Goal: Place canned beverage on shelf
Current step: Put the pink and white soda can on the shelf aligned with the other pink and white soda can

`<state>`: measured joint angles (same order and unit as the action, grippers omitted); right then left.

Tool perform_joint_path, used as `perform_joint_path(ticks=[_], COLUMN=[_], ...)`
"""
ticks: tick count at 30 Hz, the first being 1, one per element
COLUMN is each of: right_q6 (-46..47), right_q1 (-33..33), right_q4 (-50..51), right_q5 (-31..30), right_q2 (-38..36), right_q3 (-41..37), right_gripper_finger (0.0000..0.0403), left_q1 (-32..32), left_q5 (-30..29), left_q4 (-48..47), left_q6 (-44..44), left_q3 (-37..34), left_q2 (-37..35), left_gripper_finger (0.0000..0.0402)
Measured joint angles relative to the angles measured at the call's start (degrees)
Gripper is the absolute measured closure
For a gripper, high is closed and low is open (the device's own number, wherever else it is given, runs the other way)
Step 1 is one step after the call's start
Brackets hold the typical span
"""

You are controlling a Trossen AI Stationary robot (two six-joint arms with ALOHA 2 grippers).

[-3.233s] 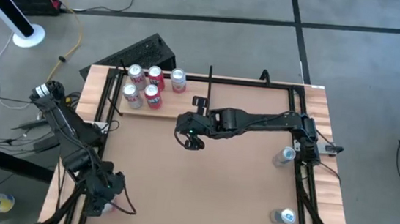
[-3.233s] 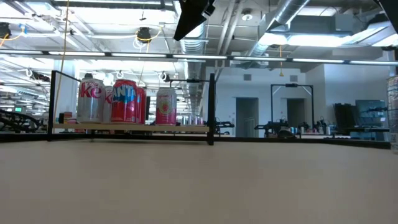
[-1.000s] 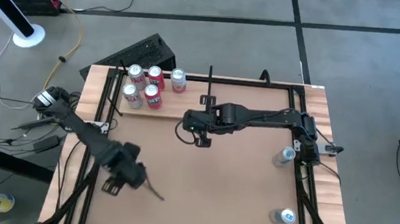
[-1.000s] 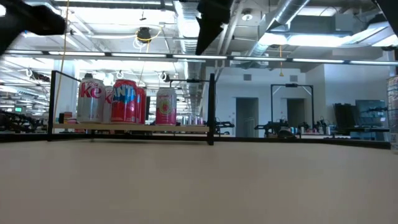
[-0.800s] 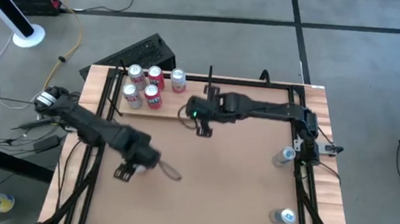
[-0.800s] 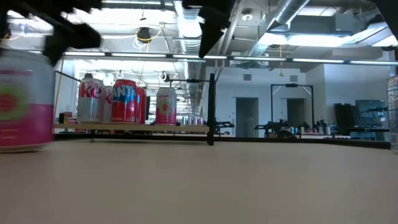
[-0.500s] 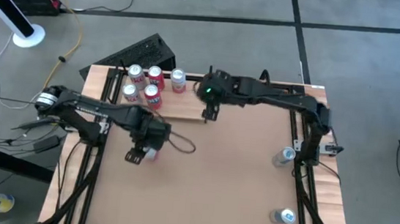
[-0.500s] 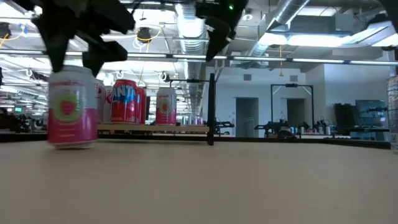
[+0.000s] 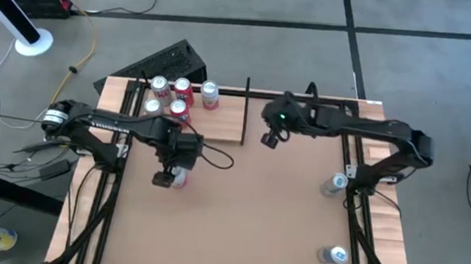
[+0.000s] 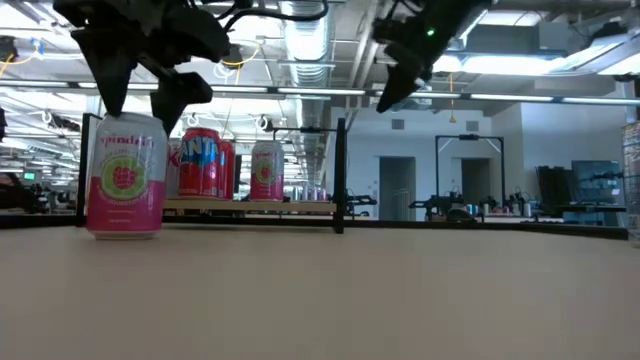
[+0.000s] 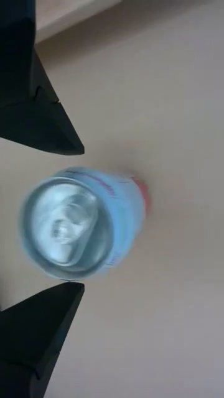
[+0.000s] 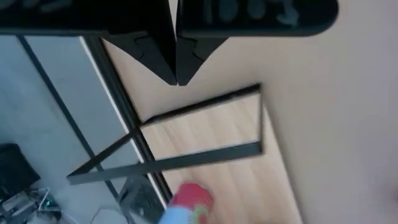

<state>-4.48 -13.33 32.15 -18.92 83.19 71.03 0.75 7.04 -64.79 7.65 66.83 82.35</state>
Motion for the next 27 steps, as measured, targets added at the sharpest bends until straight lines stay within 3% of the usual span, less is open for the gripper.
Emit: perform_joint_path(ticks=[9,15,21,27], right_q6=[1.6,1.0,-3.5,-7.9], right_q1=[9.1,16.1,20.6,22.1], right_q4=[-11.1,-19.8,-34.3,-53.5], right_q5=[-0.7,-0.8,-0.7,-0.6], right_q2=[-6.5,-4.4,2.8,13.7], right_q3=[-5.5,-5.5,-5.5,-4.5], right_gripper_finger=[0.0376,0.0374,0.0371,0.0370], left_q1=[0.0,-0.2,-2.4,-7.8], left_q5=[-2.5,-7.2,-14.8,-18.3], left_q4=[-11.6,-11.3,1.4,24.3], left_q6=[-5.9,-10.5,-19.3,-20.0], left_q3=[11.8,14.7,7.2,-11.4], left_q2=[-0.8,-9.9,-25.4,-41.9], left_gripper_finger=[0.0067,0.0066,0.0066,0.0065])
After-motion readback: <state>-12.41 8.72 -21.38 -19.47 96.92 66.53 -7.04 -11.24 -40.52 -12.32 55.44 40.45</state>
